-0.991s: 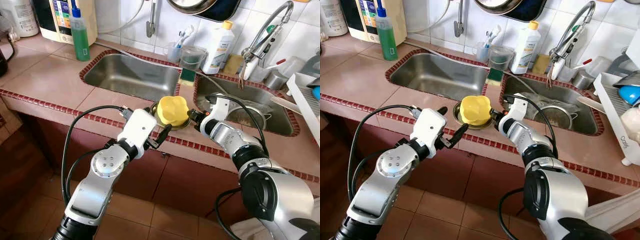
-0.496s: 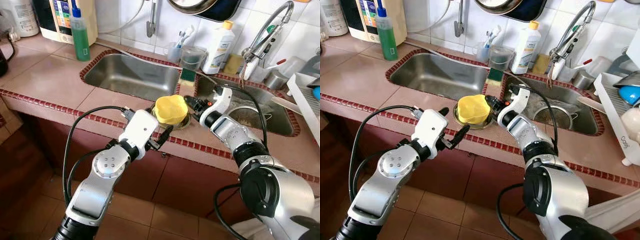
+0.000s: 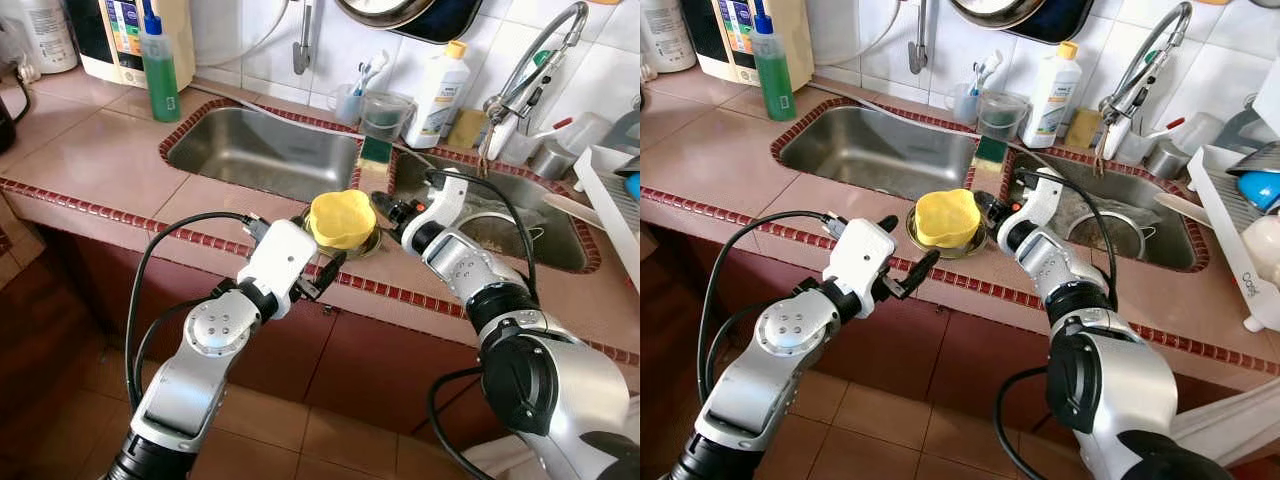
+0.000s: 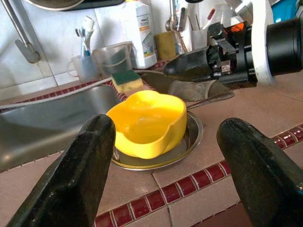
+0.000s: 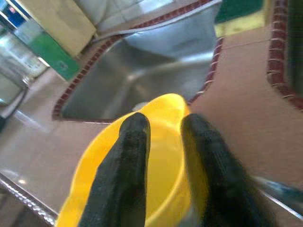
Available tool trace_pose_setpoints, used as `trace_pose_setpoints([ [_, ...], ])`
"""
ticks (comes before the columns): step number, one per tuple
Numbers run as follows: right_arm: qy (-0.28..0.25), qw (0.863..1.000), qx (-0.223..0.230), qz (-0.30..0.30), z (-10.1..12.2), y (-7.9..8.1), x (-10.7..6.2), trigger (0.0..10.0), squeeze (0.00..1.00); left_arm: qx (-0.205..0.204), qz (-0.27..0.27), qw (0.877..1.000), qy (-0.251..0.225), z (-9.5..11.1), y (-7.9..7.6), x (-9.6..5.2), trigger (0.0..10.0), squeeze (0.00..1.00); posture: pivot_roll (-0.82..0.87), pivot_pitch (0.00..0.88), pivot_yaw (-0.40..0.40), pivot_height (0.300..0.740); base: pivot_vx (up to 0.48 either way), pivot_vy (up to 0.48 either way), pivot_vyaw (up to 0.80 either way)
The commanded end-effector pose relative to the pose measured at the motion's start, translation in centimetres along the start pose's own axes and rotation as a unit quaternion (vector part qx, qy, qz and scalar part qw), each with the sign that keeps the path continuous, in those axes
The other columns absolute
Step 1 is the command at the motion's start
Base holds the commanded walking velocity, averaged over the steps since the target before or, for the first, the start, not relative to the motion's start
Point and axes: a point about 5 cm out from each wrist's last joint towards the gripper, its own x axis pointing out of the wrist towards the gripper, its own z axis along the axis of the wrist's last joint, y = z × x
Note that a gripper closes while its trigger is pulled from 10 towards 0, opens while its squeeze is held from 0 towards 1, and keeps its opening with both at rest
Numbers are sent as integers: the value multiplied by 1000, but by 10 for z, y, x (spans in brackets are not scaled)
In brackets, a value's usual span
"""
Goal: Kitchen organization
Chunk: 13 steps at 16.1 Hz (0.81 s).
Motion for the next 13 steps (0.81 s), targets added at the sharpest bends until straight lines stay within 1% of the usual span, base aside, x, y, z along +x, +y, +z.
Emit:
trace_pose_setpoints([
  [1, -14, 999, -32, -23, 15, -1, 0, 10000, 1000, -5, 5, 1000, -3, 3, 5, 0, 10000, 0, 82, 0, -143, 740, 0, 0, 0],
  [2, -18, 998, -43, -29, 17, -1, 0, 10000, 1000, -9, 16, 1000, -2, 3, 11, 0, 10000, 0, 83, 0, -143, 740, 0, 0, 0],
  [4, -17, 998, -52, -26, 16, 3, 2, 10000, 1000, -40, 38, 998, 9, 1, 20, 1, 10000, 0, 82, 0, -144, 740, 0, 0, 0],
  [6, -11, 998, -60, -15, 14, 7, 4, 10000, 1000, -43, 44, 998, 10, 1, 20, 1, 10000, 0, 84, 0, -146, 740, 0, 0, 0],
  [9, -1, 996, -85, -5, 15, 13, 6, 10000, 1000, -48, 45, 998, 11, 3, 20, -1, 10000, 0, 90, 11, -156, 740, 0, 0, 0],
  [10, 1, 996, -94, -2, 16, 16, 7, 10000, 0, -51, 46, 998, 14, 2, 19, -3, 10000, 0, 90, 23, -159, 740, 0, 0, 0],
  [13, 9, 996, -86, 8, 16, 20, 8, 10000, 0, -59, 51, 997, 26, -1, 16, -12, 10000, 0, 93, 84, -166, 740, 0, 0, 0],
])
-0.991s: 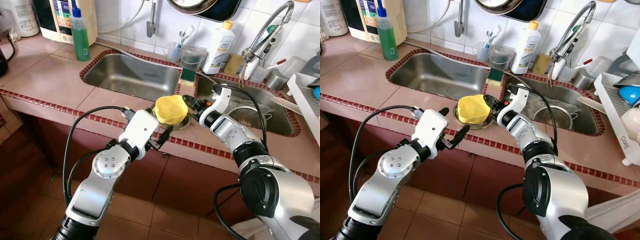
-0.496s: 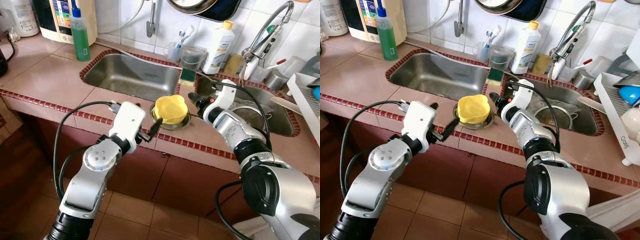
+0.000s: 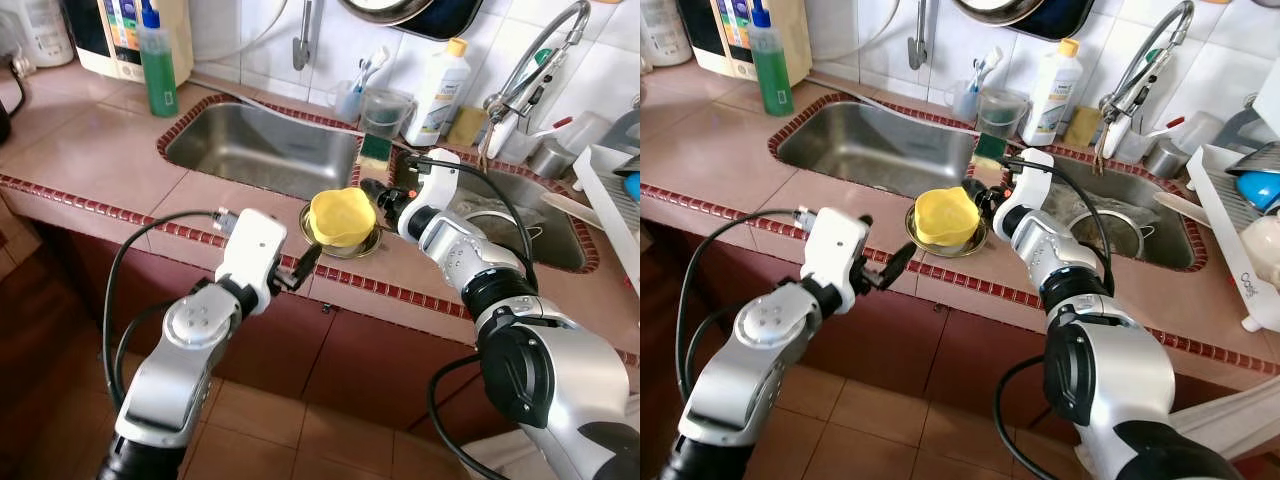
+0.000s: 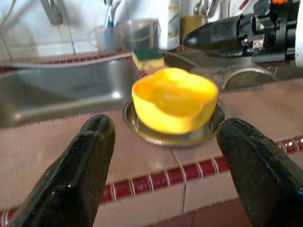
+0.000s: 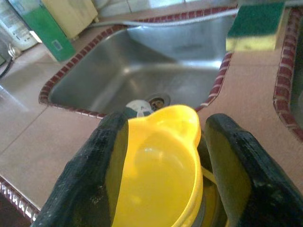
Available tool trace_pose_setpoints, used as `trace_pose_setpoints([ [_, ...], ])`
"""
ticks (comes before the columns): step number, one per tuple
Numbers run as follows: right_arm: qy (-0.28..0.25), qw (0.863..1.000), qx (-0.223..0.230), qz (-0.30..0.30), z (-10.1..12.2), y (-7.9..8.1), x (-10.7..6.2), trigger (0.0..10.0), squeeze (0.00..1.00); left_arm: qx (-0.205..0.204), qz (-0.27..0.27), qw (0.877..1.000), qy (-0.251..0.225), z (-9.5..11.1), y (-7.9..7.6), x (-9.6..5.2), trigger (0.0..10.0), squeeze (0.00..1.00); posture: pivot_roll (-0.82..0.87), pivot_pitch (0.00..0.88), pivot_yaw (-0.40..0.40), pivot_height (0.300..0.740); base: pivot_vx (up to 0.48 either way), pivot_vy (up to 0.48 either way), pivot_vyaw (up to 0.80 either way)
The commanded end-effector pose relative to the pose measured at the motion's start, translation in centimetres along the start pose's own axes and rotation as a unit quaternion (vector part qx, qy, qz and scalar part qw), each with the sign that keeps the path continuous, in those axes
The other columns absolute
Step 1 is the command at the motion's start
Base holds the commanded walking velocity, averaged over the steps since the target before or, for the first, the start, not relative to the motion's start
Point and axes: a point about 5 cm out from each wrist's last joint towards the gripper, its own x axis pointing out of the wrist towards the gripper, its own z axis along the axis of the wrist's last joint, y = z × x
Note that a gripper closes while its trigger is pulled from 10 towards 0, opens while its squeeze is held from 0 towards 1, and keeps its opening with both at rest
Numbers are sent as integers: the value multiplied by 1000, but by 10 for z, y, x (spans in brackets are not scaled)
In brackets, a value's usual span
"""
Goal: Kitchen organization
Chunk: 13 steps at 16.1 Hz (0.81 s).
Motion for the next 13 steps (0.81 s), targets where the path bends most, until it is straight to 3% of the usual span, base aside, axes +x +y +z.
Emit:
trace_pose_setpoints([
  [1, 2, 1000, 1, -2, 5, 1, 1, 10000, 0, -2, -2, 1000, -6, 5, -2, -3, 10000, 0, 94, 99, -166, 740, 0, 0, 0],
  [8, 6, 1000, 7, -29, 1, 1, 2, 10000, 0, -10, -1, 1000, 14, 2, -6, -14, 10000, 0, 113, 149, -164, 740, 0, 0, 0],
  [12, 35, 998, 30, -35, -10, 2, 2, 10000, 0, -13, 1, 1000, 20, 3, -10, -16, 10000, 0, 121, 156, -170, 740, 0, 0, 0],
  [13, 40, 998, 34, -38, -11, 1, 2, 8078, 0, -14, 1, 1000, 19, 3, -10, -16, 10000, 0, 121, 156, -170, 740, 0, 0, 0],
])
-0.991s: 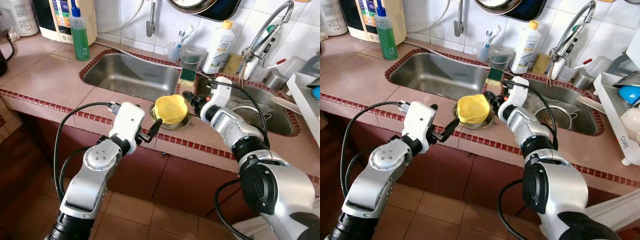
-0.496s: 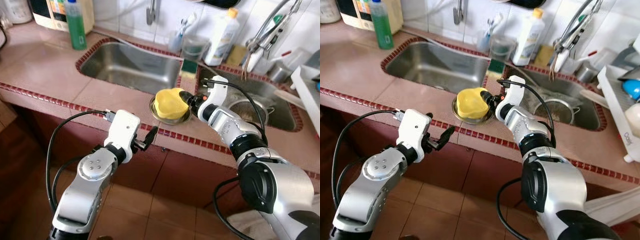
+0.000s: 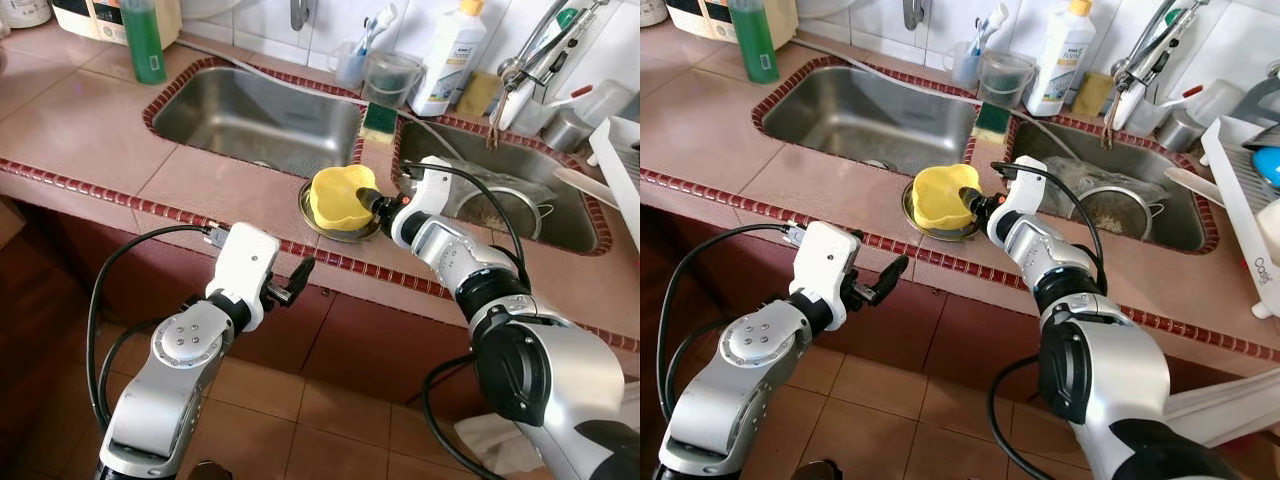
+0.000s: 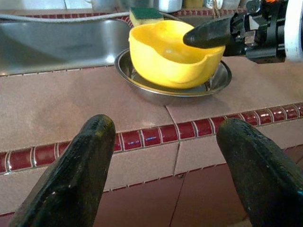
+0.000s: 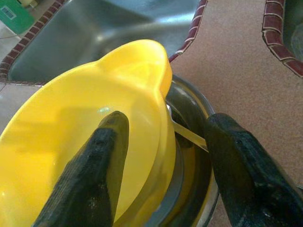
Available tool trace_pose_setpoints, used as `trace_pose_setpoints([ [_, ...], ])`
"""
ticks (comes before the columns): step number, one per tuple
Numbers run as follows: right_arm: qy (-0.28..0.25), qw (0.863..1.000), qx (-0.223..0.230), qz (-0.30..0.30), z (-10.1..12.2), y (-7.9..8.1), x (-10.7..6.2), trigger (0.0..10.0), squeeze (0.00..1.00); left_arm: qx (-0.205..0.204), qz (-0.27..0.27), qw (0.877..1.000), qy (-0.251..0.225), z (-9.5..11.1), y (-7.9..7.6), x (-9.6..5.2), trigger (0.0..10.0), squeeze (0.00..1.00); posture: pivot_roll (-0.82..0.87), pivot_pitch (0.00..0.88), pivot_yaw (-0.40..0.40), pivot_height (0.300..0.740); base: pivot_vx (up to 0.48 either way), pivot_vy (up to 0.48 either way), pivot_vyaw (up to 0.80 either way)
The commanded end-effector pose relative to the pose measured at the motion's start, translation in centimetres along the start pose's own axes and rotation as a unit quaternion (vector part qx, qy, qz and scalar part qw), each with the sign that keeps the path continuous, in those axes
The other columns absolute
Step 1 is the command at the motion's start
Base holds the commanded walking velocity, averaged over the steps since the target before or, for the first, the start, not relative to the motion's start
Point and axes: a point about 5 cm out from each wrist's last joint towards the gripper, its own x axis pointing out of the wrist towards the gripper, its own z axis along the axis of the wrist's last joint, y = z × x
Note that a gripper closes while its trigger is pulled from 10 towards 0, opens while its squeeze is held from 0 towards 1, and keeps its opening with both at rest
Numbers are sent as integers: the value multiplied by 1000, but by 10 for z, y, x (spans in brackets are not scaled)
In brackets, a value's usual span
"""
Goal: Kitchen organization
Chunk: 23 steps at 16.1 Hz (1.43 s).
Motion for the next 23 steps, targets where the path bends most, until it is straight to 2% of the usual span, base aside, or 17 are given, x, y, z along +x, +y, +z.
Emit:
trace_pose_setpoints([
  [1, 16, 1000, -3, -13, -3, -3, -1, 0, 0, -3, -8, 1000, -6, 4, -6, -1, 10000, 0, 122, 160, -172, 740, 0, 0, 0],
  [5, 25, 1000, -10, -15, -2, -5, -2, 0, 0, -7, -6, 1000, -5, 4, -9, -1, 10000, 0, 118, 162, -175, 740, 0, 0, 0],
  [6, 28, 999, 0, -20, -1, -7, -2, 0, 0, -8, -5, 1000, -6, 4, -9, 0, 10000, 0, 117, 162, -177, 740, 0, 0, 0],
  [9, 32, 999, -27, -27, 1, -9, -3, 0, 0, -7, -2, 1000, -8, 5, -9, 0, 10000, 0, 116, 161, -178, 740, 0, 0, 0],
  [11, 26, 999, -8, -35, 5, -13, -5, 0, 0, -7, 2, 1000, -9, 6, -7, 1, 10000, 0, 115, 160, -181, 740, 0, 0, 0],
  [20, -22, 999, 14, -26, 25, -12, -6, 0, 0, 0, 9, 1000, -17, 9, -4, 5, 10000, 0, 126, 125, -187, 740, 0, 0, 0],
  [23, -75, 994, 72, 30, 36, -5, -7, 0, 0, 11, 19, 999, -32, 16, 3, 11, 10000, 0, 133, 75, -185, 740, 0, 0, 0],
])
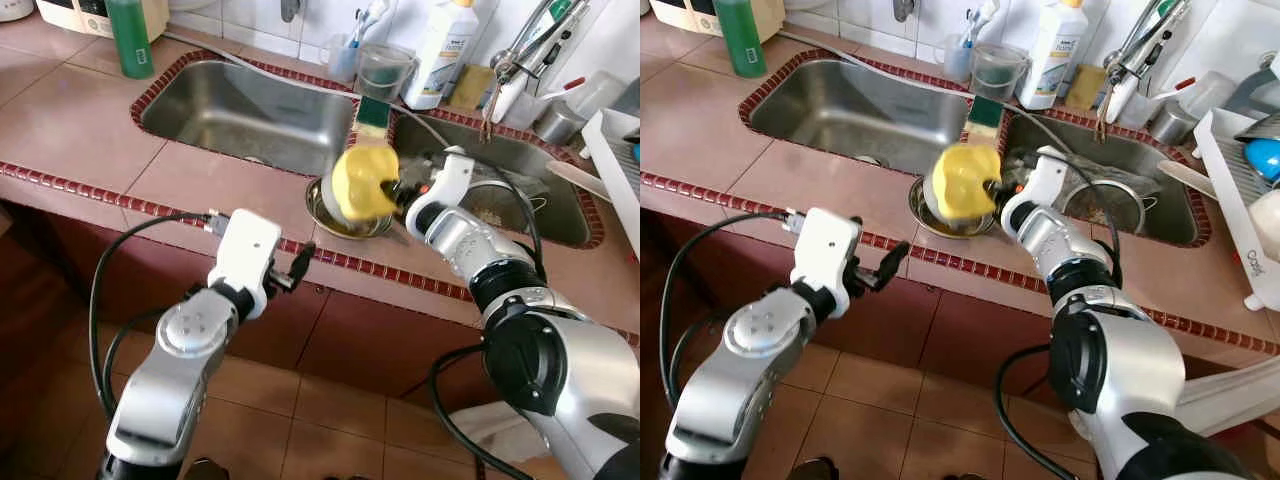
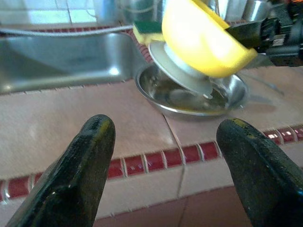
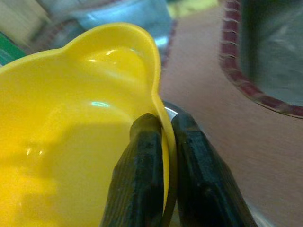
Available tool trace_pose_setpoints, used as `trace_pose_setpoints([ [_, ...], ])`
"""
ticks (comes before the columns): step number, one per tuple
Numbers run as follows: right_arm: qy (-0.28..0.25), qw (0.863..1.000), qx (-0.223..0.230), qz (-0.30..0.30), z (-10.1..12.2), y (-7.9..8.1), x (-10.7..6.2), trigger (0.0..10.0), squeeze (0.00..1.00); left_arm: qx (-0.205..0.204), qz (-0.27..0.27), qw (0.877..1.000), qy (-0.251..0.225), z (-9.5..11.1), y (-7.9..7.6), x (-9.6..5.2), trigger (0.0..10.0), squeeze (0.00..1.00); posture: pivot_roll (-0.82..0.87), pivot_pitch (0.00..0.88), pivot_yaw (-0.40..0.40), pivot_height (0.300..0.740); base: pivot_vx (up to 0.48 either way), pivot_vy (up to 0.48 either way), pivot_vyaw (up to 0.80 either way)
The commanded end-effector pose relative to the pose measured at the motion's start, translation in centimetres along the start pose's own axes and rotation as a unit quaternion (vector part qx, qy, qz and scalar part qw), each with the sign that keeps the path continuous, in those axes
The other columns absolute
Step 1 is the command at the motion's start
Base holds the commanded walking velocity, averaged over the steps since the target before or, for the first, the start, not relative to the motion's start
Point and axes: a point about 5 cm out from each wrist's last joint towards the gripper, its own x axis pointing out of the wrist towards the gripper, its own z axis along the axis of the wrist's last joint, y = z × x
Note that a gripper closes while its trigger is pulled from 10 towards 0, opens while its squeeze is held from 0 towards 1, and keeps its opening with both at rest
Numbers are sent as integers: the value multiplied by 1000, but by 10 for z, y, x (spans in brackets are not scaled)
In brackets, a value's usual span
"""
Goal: Kitchen organization
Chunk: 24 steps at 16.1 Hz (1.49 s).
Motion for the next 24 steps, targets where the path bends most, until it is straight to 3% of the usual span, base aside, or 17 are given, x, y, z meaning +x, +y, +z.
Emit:
trace_pose_setpoints([
  [1, -27, 999, 17, 25, 13, 6, 0, 2863, 0, 4, 3, 1000, -10, 4, 0, 4, 10000, 0, 130, 63, -185, 740, 0, 0, 0],
  [2, -21, 999, 18, 21, 11, 4, 0, 8196, 0, 5, 3, 1000, -13, 5, 1, 5, 10000, 0, 130, 60, -185, 740, 0, 0, 0],
  [4, -15, 999, 18, 23, 7, 2, -1, 10000, 0, 5, 3, 1000, -17, 6, 0, 7, 10000, 0, 128, 52, -186, 740, 0, 0, 0],
  [10, -12, 999, 8, 40, 0, 4, 0, 10000, 0, 3, 7, 1000, -18, 4, 0, 6, 10000, 0, 130, 64, -196, 740, 0, 0, 0],
  [13, -78, 995, 0, 60, 16, 8, -1, 10000, 0, 9, 36, 999, -25, 5, 12, 9, 10000, 0, 133, 50, -192, 740, 0, 0, 0],
  [15, -121, 990, -36, 67, 27, 8, -4, 10000, 0, -4, 72, 997, -33, 8, 26, 13, 10000, 0, 133, 34, -186, 740, 0, 0, 0],
  [17, -170, 978, -106, 65, 33, 7, -9, 10000, 0, -40, 130, 990, -36, 5, 49, 18, 10000, 0, 121, 13, -173, 740, 0, 0, 0],
  [19, -208, 964, -154, 58, 34, 5, -16, 10000, 0, -42, 171, 984, -39, -1, 68, 23, 10000, 0, 101, 0, -153, 740, 0, 0, 0],
  [24, -272, 937, -208, 73, 32, 7, -29, 10000, 0, -16, 163, 984, -71, -1, 81, 29, 10000, 0, 63, 0, -118, 740, 0, 0, 0],
])
